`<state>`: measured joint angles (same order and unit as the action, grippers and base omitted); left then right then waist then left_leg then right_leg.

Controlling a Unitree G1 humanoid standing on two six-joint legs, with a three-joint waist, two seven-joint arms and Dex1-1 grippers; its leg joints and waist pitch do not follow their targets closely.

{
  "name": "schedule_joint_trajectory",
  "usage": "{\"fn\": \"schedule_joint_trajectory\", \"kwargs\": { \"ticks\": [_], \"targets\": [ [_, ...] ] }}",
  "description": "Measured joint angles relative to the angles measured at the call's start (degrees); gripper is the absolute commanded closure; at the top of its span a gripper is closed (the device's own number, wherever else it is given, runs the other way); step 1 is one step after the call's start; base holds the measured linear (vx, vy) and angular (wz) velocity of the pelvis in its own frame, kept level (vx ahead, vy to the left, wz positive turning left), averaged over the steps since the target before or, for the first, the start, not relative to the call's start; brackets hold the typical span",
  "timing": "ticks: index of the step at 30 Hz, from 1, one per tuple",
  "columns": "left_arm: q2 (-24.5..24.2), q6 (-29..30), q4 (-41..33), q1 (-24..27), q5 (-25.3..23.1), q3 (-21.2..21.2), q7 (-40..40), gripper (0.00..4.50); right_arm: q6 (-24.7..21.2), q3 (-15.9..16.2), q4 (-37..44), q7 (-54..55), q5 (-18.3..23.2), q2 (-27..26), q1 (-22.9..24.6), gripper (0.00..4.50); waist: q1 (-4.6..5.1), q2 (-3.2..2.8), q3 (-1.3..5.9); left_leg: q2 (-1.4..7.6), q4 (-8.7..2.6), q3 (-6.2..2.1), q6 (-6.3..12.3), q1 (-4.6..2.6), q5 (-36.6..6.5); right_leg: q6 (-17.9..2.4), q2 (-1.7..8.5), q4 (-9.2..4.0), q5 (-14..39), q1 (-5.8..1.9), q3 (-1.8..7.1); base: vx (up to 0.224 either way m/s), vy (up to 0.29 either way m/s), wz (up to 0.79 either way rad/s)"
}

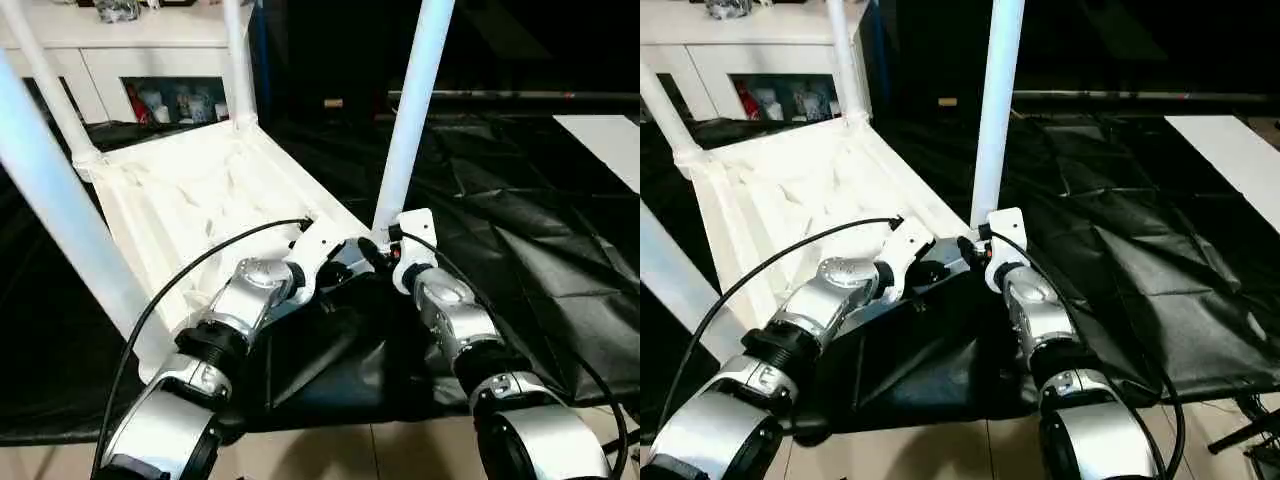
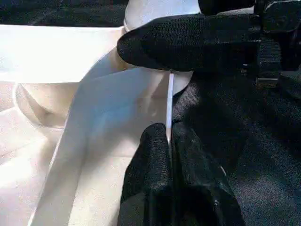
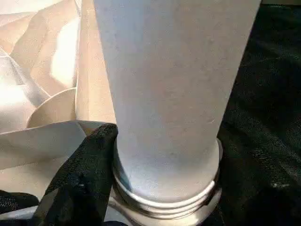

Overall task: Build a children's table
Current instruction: Rotate leg to tighten

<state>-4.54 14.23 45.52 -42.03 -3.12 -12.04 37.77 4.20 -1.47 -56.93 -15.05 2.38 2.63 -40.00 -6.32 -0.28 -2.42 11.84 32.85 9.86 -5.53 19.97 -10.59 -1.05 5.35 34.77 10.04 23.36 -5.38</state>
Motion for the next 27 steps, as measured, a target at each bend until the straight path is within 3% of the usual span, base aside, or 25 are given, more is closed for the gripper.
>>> {"fn": "schedule_joint_trajectory", "kwargs": {
  "ticks": [1,2,7,11,15,19,22,27],
  "targets": [
    [-0.26,-0.31,0.03,0.03,0.0,0.0,0.51,4.5,0.19,0.0,0.0,-0.38,-0.02,0.01,0.02,1.4,-0.03,0.0,-0.02,0.0,0.0,0.0,0.0,0.0,0.0,0.0,0.0,0.0,0.0,0.0,0.0,0.0,0.0,0.0],
    [-0.62,-0.54,-0.01,0.09,0.0,0.0,0.98,4.5,0.31,0.0,0.01,-1.09,0.12,0.13,0.06,1.03,-0.02,0.02,-0.03,0.0,0.0,0.0,0.0,0.01,0.0,0.0,0.0,0.0,0.0,0.0,0.0,0.0,0.0,0.0],
    [-4.04,-2.12,-1.73,1.78,0.77,0.3,6.3,4.5,1.1,0.55,0.22,-13.19,0.89,2.42,0.57,0.71,0.6,0.01,-0.03,0.02,-0.04,-0.01,0.0,0.01,0.0,-0.02,-0.05,0.03,-0.01,0.05,-0.02,0.0,0.0,0.0],
    [-7.78,-2.83,-5.37,4.55,1.76,0.28,12.86,4.5,1.1,4.05,2.99,-26.86,1.61,7.51,1.68,0.34,0.89,0.0,-0.05,0.03,-0.04,-0.02,0.01,0.01,0.0,-0.02,-0.05,0.03,-0.01,0.05,-0.02,0.0,0.0,0.0],
    [-11.31,-2.59,-10.1,7.68,3.45,-0.48,20.4,4.5,1.04,6.51,7.01,-37.7,2.36,10.79,2.29,0.34,0.49,-0.04,-0.07,0.04,-0.03,-0.01,0.01,0.06,0.0,-0.04,-0.04,0.04,0.02,0.07,-0.02,0.0,0.0,0.0],
    [-13.87,-2.08,-13.8,9.91,4.57,-1.55,27.03,4.5,1.04,6.96,9.13,-45.33,2.78,13.08,2.99,0.49,-0.32,0.0,-0.1,0.04,-0.03,0.05,0.02,0.11,0.0,-0.08,-0.02,0.03,0.05,0.09,-0.02,0.0,0.0,0.0],
    [-14.72,-1.67,-15.7,11.04,4.68,-1.72,28.3,4.5,1.05,7.47,9.24,-48.46,3.33,13.49,3.42,0.59,-0.29,0.08,-0.15,0.04,-0.02,0.04,0.01,0.1,-0.01,-0.08,-0.02,0.04,0.05,0.09,-0.02,0.0,0.0,0.0],
    [-15.4,-1.21,-17.53,12.02,4.79,-1.73,28.44,4.5,1.1,8.78,9.9,-50.49,3.54,13.98,3.79,1.15,-0.23,0.25,-0.24,0.04,-0.02,0.02,0.0,0.08,-0.01,-0.06,-0.02,0.06,0.06,0.09,-0.02,0.0,0.0,0.0]
  ]
}}
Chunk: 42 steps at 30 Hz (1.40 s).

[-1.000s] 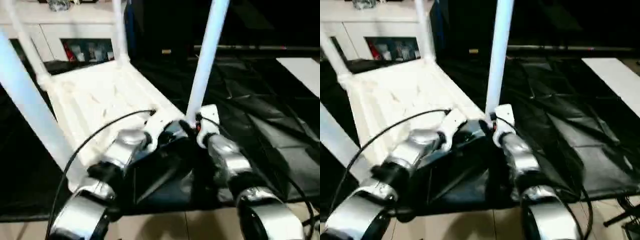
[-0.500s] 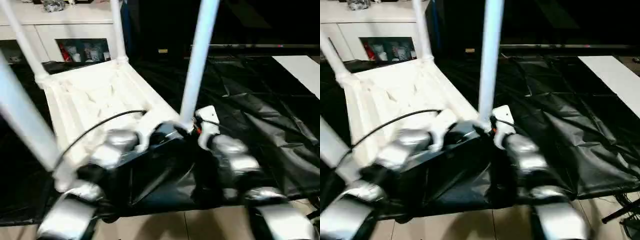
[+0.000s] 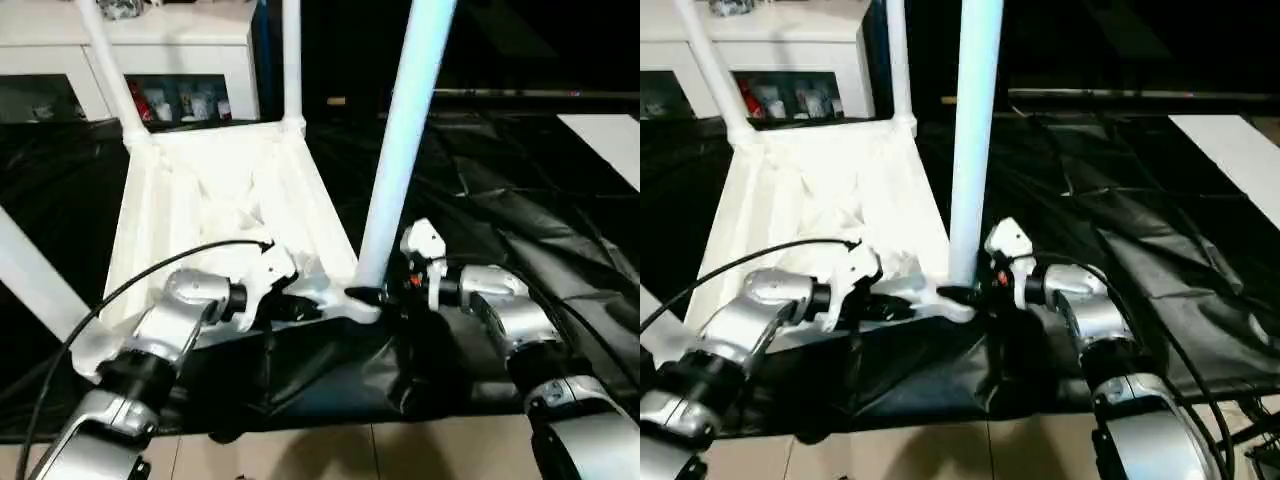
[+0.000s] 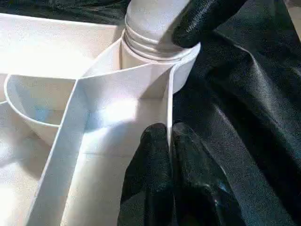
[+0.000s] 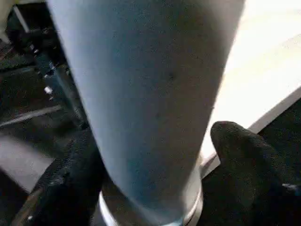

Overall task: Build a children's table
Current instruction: Rotate leg to tighten

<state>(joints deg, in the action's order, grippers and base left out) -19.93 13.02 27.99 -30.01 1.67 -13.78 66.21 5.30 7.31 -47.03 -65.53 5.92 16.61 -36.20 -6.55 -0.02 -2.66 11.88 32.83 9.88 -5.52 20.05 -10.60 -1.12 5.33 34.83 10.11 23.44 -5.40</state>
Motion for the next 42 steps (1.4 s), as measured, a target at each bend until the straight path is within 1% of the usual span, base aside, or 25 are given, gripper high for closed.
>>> {"fn": "schedule_joint_trajectory", "kwargs": {
  "ticks": [1,2,9,13,17,19,21,24,27,31,35,37,38,39,40,41,42],
  "targets": [
    [-0.15,0.25,-0.3,0.1,0.14,0.0,0.0,4.5,0.0,0.1,0.22,-0.38,-0.01,0.0,0.32,1.32,0.0,0.04,-0.03,0.0,0.0,0.0,0.0,0.01,0.0,0.0,0.0,0.0,0.01,0.0,0.0,0.0,0.0,0.0],
    [-0.21,0.34,-0.33,0.1,0.24,0.0,0.01,4.5,0.0,0.17,0.22,-0.67,-0.05,0.01,0.5,1.32,0.0,0.04,-0.03,0.0,0.0,0.0,0.0,0.01,0.0,0.0,0.0,0.0,0.01,0.01,0.0,0.0,0.0,0.0],
    [-0.29,0.73,-0.55,0.23,0.33,0.05,0.01,4.5,0.0,0.23,0.2,-1.36,-0.02,0.0,0.62,1.86,0.04,0.06,-0.04,0.0,0.0,0.0,0.0,0.01,0.0,-0.01,0.0,0.0,0.01,0.01,0.0,0.0,0.0,0.0],
    [-0.11,0.75,-0.55,0.24,0.3,0.05,-0.57,4.5,-0.31,-0.02,0.17,-1.03,0.38,-0.1,0.81,1.95,0.04,0.05,-0.03,0.0,0.0,0.0,0.01,0.0,0.01,-0.01,0.0,0.03,0.01,0.01,0.0,0.0,0.0,0.0],
    [0.97,0.74,0.02,-0.13,-0.4,0.05,-2.47,4.5,-1.39,-0.79,1.27,1.54,0.71,-0.51,2.18,1.97,0.06,0.06,-0.01,-0.01,0.05,0.0,0.0,-0.06,0.01,-0.01,0.0,0.07,0.0,-0.04,0.01,0.0,0.0,0.0],
    [2.92,0.82,1.87,-1.44,-1.41,0.05,-5.27,4.5,-1.82,-2.01,1.48,5.57,0.67,-1.61,2.99,1.98,-0.01,0.04,0.0,-0.02,0.16,-0.01,0.0,-0.12,0.01,-0.01,0.02,0.11,0.0,-0.12,0.03,0.0,0.0,0.0],
    [6.09,1.83,4.76,-3.6,-2.46,0.08,-10.36,4.5,-2.72,-3.61,1.4,13.06,0.13,-3.07,3.16,1.98,0.07,0.01,0.03,-0.04,0.23,-0.02,0.02,-0.21,0.04,0.2,0.03,0.09,0.11,-0.25,0.1,0.0,0.0,0.0],
    [10.98,2.87,9.76,-6.7,-3.67,0.64,-19.32,4.5,-4.6,-6.79,0.8,27.94,-0.9,-7.37,3.0,1.98,0.21,-0.07,0.08,-0.06,0.21,-0.01,0.02,-0.57,0.03,0.31,0.04,0.07,0.18,-0.51,0.17,0.0,0.0,0.0],
    [15.14,3.11,13.91,-8.96,-4.07,1.49,-26.59,4.5,-6.07,-8.31,-0.09,41.15,-2.09,-11.05,1.71,1.98,0.3,-0.38,0.27,-0.1,0.12,-0.02,0.02,-0.67,0.03,0.36,0.04,-0.08,0.21,-0.62,0.17,0.0,0.0,0.0],
    [16.53,2.26,15.86,-9.86,-4.28,1.62,-29.1,4.5,-6.32,-8.35,-0.9,46.55,-3.41,-12.39,0.67,1.98,0.28,-0.82,0.57,-0.11,0.08,-0.03,0.03,-0.62,0.03,0.41,0.04,-0.13,0.22,-0.62,0.16,0.0,0.0,0.0],
    [16.67,0.59,17.57,-10.67,-4.79,1.61,-29.09,4.5,-5.05,-8.36,-1.06,47.21,-4.31,-12.51,0.55,1.98,0.18,-0.82,0.58,-0.11,-0.03,-0.04,0.02,-0.6,0.03,0.45,0.04,-0.13,0.22,-0.59,0.14,0.0,0.0,0.0],
    [16.17,-0.07,17.89,-10.73,-4.94,1.53,-28.98,4.5,-4.74,-8.4,-0.97,47.01,-4.19,-12.5,0.66,1.3,0.14,-0.83,0.58,-0.11,-0.11,-0.04,0.02,-0.6,0.03,0.45,0.04,-0.13,0.22,-0.57,0.13,0.0,0.0,0.0],
    [15.94,-0.34,17.94,-10.73,-5.0,1.53,-28.96,4.5,-4.54,-8.4,-0.73,46.22,-4.13,-12.47,0.77,1.3,0.17,-0.81,0.57,-0.1,-0.14,-0.04,0.02,-0.61,0.03,0.45,0.04,-0.13,0.22,-0.57,0.12,0.0,0.0,0.0],
    [15.14,-0.82,18.03,-10.73,-5.02,1.71,-28.97,4.5,-3.83,-8.04,0.07,43.79,-3.81,-12.83,0.95,1.28,0.57,-0.72,0.52,-0.08,-0.21,-0.05,0.02,-0.62,0.03,0.44,-0.01,-0.12,0.22,-0.52,0.1,0.0,0.0,0.0],
    [13.97,-0.96,17.92,-10.71,-4.7,1.92,-27.78,4.5,-3.39,-7.4,0.95,40.46,-3.47,-12.1,1.41,1.21,0.95,-0.53,0.4,-0.07,-0.24,-0.15,0.02,-0.62,0.03,0.44,-0.04,-0.12,0.22,-0.45,0.01,0.0,0.0,0.0],
    [13.4,-0.96,17.7,-10.59,-4.62,2.0,-26.8,4.5,-3.18,-7.21,1.5,38.12,-3.14,-11.29,1.89,0.95,1.07,-0.43,0.36,-0.07,-0.25,-0.2,0.02,-0.6,0.03,0.44,-0.06,-0.13,0.22,-0.45,-0.04,0.0,0.0,0.0],
    [12.74,-0.96,17.14,-10.25,-4.45,2.06,-25.62,4.5,-3.03,-6.79,1.93,35.43,-3.01,-10.27,2.2,0.95,1.24,-0.4,0.34,-0.06,-0.28,-0.19,0.02,-0.6,0.03,0.44,-0.06,-0.12,0.22,-0.44,-0.05,0.0,0.0,0.0]
  ]
}}
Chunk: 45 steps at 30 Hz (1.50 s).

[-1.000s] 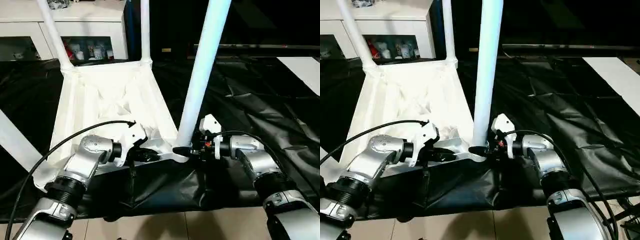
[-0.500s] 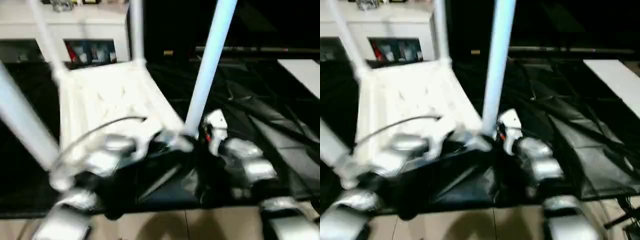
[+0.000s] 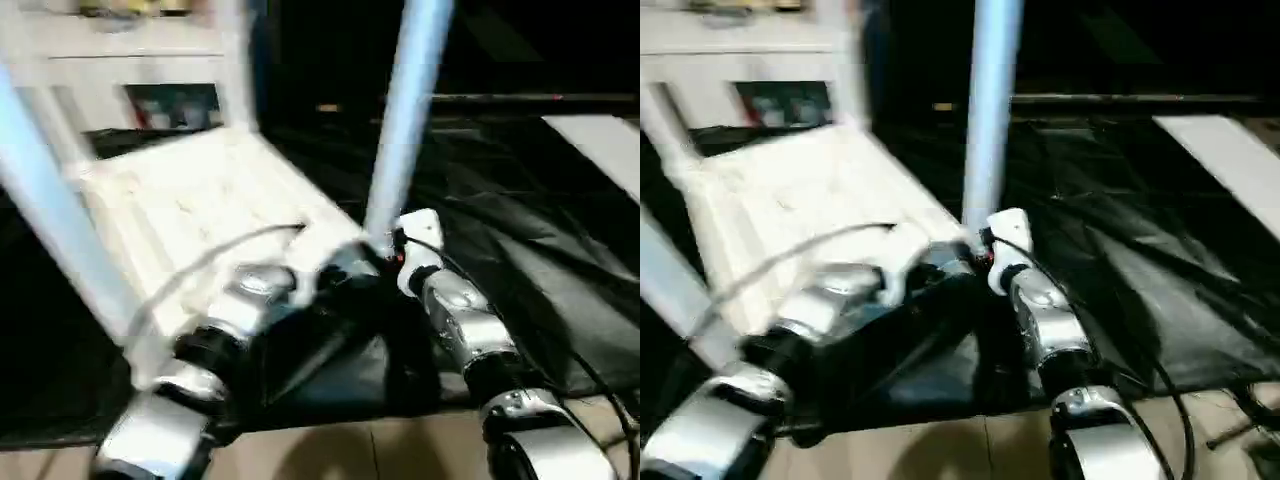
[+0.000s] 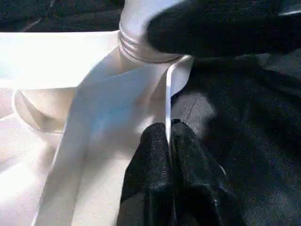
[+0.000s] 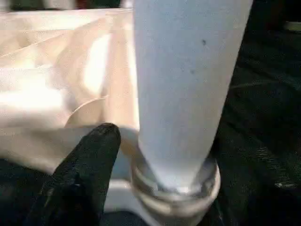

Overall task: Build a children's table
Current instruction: Rotate leg to tighten

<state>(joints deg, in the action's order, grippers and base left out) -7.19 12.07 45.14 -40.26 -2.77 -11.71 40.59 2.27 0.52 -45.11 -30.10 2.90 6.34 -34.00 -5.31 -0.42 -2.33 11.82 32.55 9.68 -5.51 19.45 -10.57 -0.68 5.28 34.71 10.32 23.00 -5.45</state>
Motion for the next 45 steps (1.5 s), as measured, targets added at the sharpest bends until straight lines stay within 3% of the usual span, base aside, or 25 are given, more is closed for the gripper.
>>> {"fn": "schedule_joint_trajectory", "kwargs": {
  "ticks": [7,11,14,19,21,32,39,45],
  "targets": [
    [-8.28,-1.07,-7.28,4.74,2.94,-0.71,15.9,4.5,-1.27,4.51,3.66,-22.48,2.07,9.8,0.83,0.23,-0.03,0.19,-0.13,0.03,-0.12,0.04,0.01,0.23,0.01,-0.07,-0.01,0.01,0.03,0.2,-0.02,0.0,0.0,0.0],
    [-11.3,-0.05,-11.36,6.57,4.26,-1.72,22.28,4.5,-2.25,5.63,6.57,-29.68,3.5,11.18,1.79,0.23,-0.74,0.24,-0.16,0.04,0.08,0.15,0.12,0.67,-0.02,-0.37,0.06,-0.03,-0.07,0.44,0.01,0.0,0.0,0.0],
    [-13.7,1.21,-15.17,8.67,5.68,-2.25,27.35,4.5,-3.08,6.22,8.32,-35.84,5.28,13.48,2.54,0.57,-1.28,0.43,-0.28,0.04,0.13,0.2,0.55,0.75,0.0,-0.43,0.06,-0.12,-0.02,0.51,0.02,0.0,0.0,0.0],
    [-14.66,2.82,-17.45,9.63,5.96,-2.31,29.36,4.5,-4.38,7.44,10.53,-41.76,6.46,14.72,3.11,1.0,-1.3,0.63,-0.4,0.06,0.28,0.25,0.58,0.99,-0.01,-0.44,0.06,0.02,-0.02,0.7,0.02,0.0,0.0,0.0],
    [-14.79,2.89,-17.73,9.88,5.98,-2.31,29.43,4.5,-4.5,7.86,10.79,-42.5,6.49,14.73,3.36,1.0,-1.28,0.64,-0.41,0.07,0.32,0.25,0.47,0.98,-0.06,-0.44,0.06,0.09,-0.02,0.7,0.02,0.0,0.0,0.0],
    [-15.36,4.57,-19.57,10.88,6.39,-2.43,30.62,4.5,-6.0,7.81,11.32,-43.88,7.61,15.25,3.74,2.05,-1.31,0.65,-0.42,0.07,0.45,0.22,0.42,0.96,-0.08,-0.43,0.06,0.23,-0.02,0.68,0.05,0.0,0.0,0.0],
    [-15.11,4.98,-19.92,11.09,6.41,-2.42,30.35,4.5,-6.19,7.28,12.48,-42.58,7.97,14.83,4.97,2.43,-1.32,0.65,-0.41,0.07,0.52,0.23,0.46,0.96,-0.06,-0.44,0.07,0.27,-0.02,0.68,0.06,0.0,0.0,0.0],
    [-11.43,4.12,-17.26,9.84,4.51,-2.07,22.88,4.5,-5.87,4.24,10.66,-31.22,7.76,10.75,6.51,2.51,-0.7,0.62,-0.36,0.07,0.59,0.16,0.16,0.39,-0.11,-0.19,0.08,0.29,0.08,0.21,0.11,0.0,0.0,0.0]
  ]
}}
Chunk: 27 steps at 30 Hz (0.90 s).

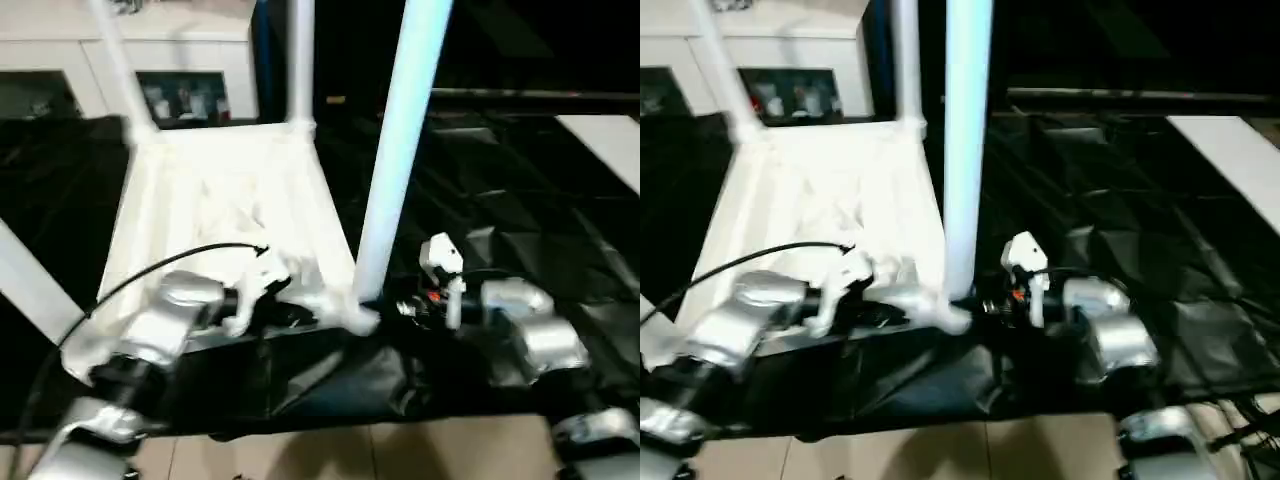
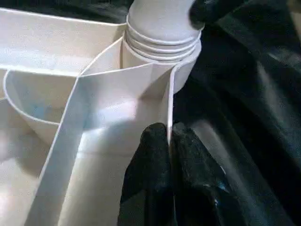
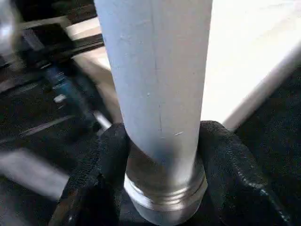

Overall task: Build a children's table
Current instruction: Rotate leg to tighten

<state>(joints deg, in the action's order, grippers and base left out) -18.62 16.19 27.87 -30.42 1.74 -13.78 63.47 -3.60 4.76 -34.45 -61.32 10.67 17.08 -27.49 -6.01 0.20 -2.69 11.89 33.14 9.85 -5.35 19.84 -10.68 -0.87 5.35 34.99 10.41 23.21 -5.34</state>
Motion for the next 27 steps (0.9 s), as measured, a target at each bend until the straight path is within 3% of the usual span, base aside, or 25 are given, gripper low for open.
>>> {"fn": "schedule_joint_trajectory", "kwargs": {
  "ticks": [6,8,11,15,16,21,27],
  "targets": [
    [7.28,0.49,7.59,-4.48,-3.28,1.11,-13.86,4.5,-0.07,-3.05,-3.47,21.33,-3.32,-7.1,-1.62,2.53,0.86,0.21,0.18,-0.05,-0.06,-0.07,-0.11,-0.74,0.06,0.11,-0.01,-0.13,0.04,-0.56,0.0,0.0,0.0,0.0],
    [10.62,0.91,11.01,-6.73,-4.24,1.74,-20.31,4.5,-1.06,-4.99,-5.26,31.35,-4.37,-11.06,-3.52,2.54,1.22,0.21,0.18,-0.08,-0.08,-0.12,-0.11,-0.78,0.06,0.11,-0.01,-0.33,0.04,-0.57,-0.04,0.0,0.0,0.0],
    [12.53,0.83,12.96,-7.98,-4.8,1.87,-24.12,4.5,-1.42,-6.06,-6.18,37.58,-5.01,-13.32,-4.53,2.54,1.18,0.17,0.24,-0.09,-0.41,-0.18,-0.1,-0.75,0.06,0.12,-0.03,-0.99,0.03,-0.66,-0.23,0.0,0.0,0.0],
    [12.33,-0.35,13.21,-8.02,-5.33,1.67,-23.51,4.5,-0.45,-6.08,-6.18,37.33,-5.32,-13.42,-4.45,2.54,1.18,0.24,0.26,-0.13,-0.46,-0.12,-0.09,-0.75,0.07,0.11,-0.03,-1.03,0.02,-0.69,-0.12,0.0,0.0,0.0],
    [11.85,-0.93,13.21,-8.0,-5.42,1.55,-22.52,4.5,-0.09,-6.1,-6.18,36.81,-5.25,-13.42,-4.38,1.98,1.18,0.25,0.25,-0.12,-0.51,-0.12,-0.09,-0.75,0.07,0.12,-0.03,-0.99,0.0,-0.65,-0.12,0.0,0.0,0.0],
    [9.15,-2.54,12.79,-7.65,-5.13,1.55,-18.23,4.5,-0.02,-6.19,-6.06,29.68,-3.51,-12.11,-4.35,1.55,0.92,0.3,0.22,-0.09,-0.83,-0.11,-0.11,-0.68,0.07,0.05,-0.07,-0.81,-0.47,-0.37,-0.15,0.0,0.0,0.0],
    [3.69,-2.88,7.82,-4.73,-2.74,1.3,-8.23,4.5,-0.59,-2.04,-4.14,14.61,-3.42,-6.02,-4.23,1.46,0.68,0.26,0.22,-0.01,-0.89,-0.12,-0.12,-0.39,0.09,-0.27,-0.17,-0.72,-0.55,-0.08,-0.18,0.0,0.0,0.0]
  ]
}}
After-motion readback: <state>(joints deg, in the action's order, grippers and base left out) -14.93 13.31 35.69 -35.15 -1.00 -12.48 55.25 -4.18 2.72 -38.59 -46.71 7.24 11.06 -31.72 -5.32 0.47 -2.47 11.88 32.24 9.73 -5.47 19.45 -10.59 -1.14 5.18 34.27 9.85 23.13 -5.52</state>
